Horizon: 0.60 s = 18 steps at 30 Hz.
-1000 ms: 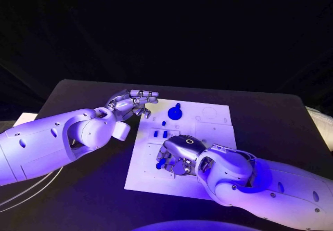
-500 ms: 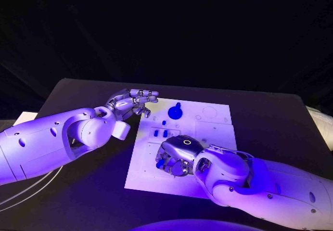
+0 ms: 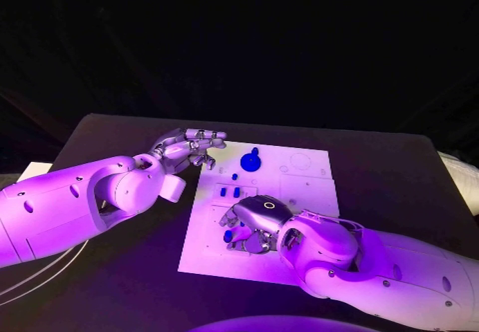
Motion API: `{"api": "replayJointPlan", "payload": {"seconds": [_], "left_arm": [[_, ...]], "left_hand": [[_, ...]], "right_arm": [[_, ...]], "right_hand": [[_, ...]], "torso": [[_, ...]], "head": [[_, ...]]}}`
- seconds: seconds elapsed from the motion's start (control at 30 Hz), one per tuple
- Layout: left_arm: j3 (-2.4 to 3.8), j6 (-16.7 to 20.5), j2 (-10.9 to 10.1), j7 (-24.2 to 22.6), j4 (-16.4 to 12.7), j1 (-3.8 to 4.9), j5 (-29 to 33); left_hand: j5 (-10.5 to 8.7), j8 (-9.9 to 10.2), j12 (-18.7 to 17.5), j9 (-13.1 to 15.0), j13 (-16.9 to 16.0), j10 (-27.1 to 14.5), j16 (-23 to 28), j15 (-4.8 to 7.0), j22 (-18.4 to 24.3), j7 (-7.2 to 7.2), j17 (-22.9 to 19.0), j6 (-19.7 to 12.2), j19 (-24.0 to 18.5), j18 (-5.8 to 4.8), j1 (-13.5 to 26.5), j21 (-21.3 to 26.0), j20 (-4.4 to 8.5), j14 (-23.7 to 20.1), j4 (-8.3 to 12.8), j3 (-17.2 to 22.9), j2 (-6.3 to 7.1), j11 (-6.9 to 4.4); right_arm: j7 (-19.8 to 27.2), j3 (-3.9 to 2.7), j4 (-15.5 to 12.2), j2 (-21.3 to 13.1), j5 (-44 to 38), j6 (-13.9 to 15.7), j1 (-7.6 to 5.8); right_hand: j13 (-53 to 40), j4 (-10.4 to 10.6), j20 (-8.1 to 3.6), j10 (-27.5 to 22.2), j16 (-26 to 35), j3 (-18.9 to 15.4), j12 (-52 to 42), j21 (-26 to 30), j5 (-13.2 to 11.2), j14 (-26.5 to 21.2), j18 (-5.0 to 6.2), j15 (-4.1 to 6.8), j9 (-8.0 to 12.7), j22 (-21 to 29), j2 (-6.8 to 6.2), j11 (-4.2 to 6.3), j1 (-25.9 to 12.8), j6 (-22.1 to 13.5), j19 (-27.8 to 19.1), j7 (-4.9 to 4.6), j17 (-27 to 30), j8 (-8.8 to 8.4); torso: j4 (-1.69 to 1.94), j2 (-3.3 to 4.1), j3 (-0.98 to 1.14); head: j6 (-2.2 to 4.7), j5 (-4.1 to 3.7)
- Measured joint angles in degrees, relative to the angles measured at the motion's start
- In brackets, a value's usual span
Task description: Assemble the parts on the task board
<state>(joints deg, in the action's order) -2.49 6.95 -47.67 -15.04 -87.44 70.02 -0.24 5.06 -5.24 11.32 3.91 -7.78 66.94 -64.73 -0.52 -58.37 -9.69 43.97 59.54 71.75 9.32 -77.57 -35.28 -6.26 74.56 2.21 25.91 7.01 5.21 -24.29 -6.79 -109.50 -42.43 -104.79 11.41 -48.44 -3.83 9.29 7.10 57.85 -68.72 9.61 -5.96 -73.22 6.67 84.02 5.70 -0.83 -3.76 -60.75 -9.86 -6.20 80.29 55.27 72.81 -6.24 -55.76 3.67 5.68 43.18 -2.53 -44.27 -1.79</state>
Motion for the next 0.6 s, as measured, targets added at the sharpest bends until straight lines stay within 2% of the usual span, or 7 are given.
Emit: {"api": "replayJointPlan", "payload": {"seconds": [0.1,0.2,0.3,0.37,0.43,0.57,0.6], "left_arm": [[0.0,-0.01,-0.02,0.04,0.05,0.0,0.0],[0.0,-0.03,-0.02,0.08,0.12,0.0,0.0],[-0.02,-0.05,0.0,0.12,0.23,0.0,0.0],[-0.07,-0.06,-0.02,0.16,0.27,0.0,0.0],[-0.17,-0.08,-0.19,0.2,0.27,0.0,0.0],[-0.35,-0.08,-0.76,0.26,0.27,-0.01,0.0],[-0.38,-0.08,-0.86,0.26,0.3,-0.03,0.0]], "left_hand": [[0.0,0.19,0.0,0.0,0.0,0.0,0.17,0.0,0.0,0.0,-0.03,0.0,0.0,0.0,0.0,0.0,0.0,0.0,0.0,0.0,0.0,0.0],[0.0,0.19,0.0,0.0,0.0,0.0,0.18,0.0,0.11,0.0,-0.09,0.0,0.0,0.0,0.0,0.0,0.0,0.0,0.13,-0.13,0.0,0.0],[0.0,0.19,0.0,0.0,0.01,0.0,0.18,0.0,0.12,0.0,-0.09,0.0,0.0,0.0,0.0,0.0,0.0,0.0,0.17,-0.16,0.0,0.0],[0.0,0.19,0.0,0.0,-0.01,0.0,0.18,0.0,0.12,0.0,-0.12,0.0,0.0,0.0,0.0,0.22,0.0,0.0,0.08,-0.25,0.0,0.0],[0.0,0.19,0.22,0.0,-0.05,0.0,0.18,0.0,0.12,0.0,-0.17,0.0,0.0,0.0,0.0,0.22,0.0,0.0,0.01,-0.32,0.0,0.0],[0.0,0.19,0.22,0.0,-0.05,-0.2,0.18,-0.22,0.24,0.0,-0.29,0.0,0.0,0.0,0.0,0.45,0.0,-0.22,0.01,-0.32,0.0,0.2],[0.0,0.19,0.22,0.0,-0.05,-0.2,0.18,-0.22,0.26,0.0,-0.3,0.0,0.0,0.01,0.0,0.46,0.0,-0.22,0.01,-0.32,0.0,0.2]], "right_arm": [[0.05,0.0,-0.42,-0.58,0.0,1.99,0.11],[0.52,-0.12,-1.2,-1.98,0.33,5.03,0.48],[1.91,-0.66,-2.16,-4.99,2.87,8.55,0.62],[2.94,-1.04,-2.91,-7.71,5.83,10.4,0.55],[3.86,-1.32,-3.92,-11.1,9.77,11.99,0.35],[4.71,-1.63,-6.91,-17.65,17.68,13.59,0.02],[4.72,-1.66,-7.61,-18.95,19.2,13.8,0.01]], "right_hand": [[0.0,1.16,0.08,-0.67,0.47,-4.14,-1.4,0.21,0.66,0.0,0.0,0.0,0.0,0.45,1.0,0.29,1.0,-0.58,-0.08,0.39,0.64,0.0],[-0.23,1.77,-0.18,-0.1,1.09,-5.61,-3.06,0.53,1.23,-0.02,0.01,0.02,-0.12,0.85,1.93,0.54,1.94,-0.65,-0.35,0.13,1.48,0.0],[-0.43,1.76,-0.58,3.29,1.27,-5.54,-5.45,0.91,2.36,0.01,0.01,0.47,-0.34,0.77,3.76,1.39,3.77,0.86,-0.44,-1.01,1.34,0.24],[-0.43,1.86,-1.08,5.17,0.42,-4.99,-6.36,0.34,3.44,0.1,0.01,0.56,-0.55,-0.08,4.23,1.32,4.24,2.41,0.05,-2.24,0.24,0.83],[-0.79,2.17,-1.03,7.85,-0.55,-4.67,-7.57,-0.45,3.97,0.1,0.01,0.56,-0.6,-1.09,4.29,1.37,4.3,3.52,0.68,-2.75,-1.03,1.18],[-3.58,3.21,-1.99,15.89,-2.49,-5.54,-12.97,-2.04,4.88,-0.07,0.0,2.22,-0.7,-3.48,4.4,2.62,4.17,5.48,2.24,-1.42,-3.63,1.81],[-5.12,3.71,-2.55,17.77,-3.17,-6.04,-14.9,-2.71,5.37,-0.04,0.0,2.9,-0.72,-4.48,4.44,3.48,3.68,5.98,2.8,-0.91,-4.51,2.07]], "torso": [[-0.04,0.0,0.04],[-0.12,0.0,0.1],[-0.19,-0.03,0.15],[-0.24,-0.12,0.16],[-0.34,-0.23,0.15],[-0.82,-0.55,0.13],[-1.04,-0.67,0.15]], "head": [[0.12,-0.07],[0.16,-0.3],[0.33,-0.74],[0.53,-1.27],[0.7,-1.67],[1.22,-2.78],[1.3,-3.09]]}}
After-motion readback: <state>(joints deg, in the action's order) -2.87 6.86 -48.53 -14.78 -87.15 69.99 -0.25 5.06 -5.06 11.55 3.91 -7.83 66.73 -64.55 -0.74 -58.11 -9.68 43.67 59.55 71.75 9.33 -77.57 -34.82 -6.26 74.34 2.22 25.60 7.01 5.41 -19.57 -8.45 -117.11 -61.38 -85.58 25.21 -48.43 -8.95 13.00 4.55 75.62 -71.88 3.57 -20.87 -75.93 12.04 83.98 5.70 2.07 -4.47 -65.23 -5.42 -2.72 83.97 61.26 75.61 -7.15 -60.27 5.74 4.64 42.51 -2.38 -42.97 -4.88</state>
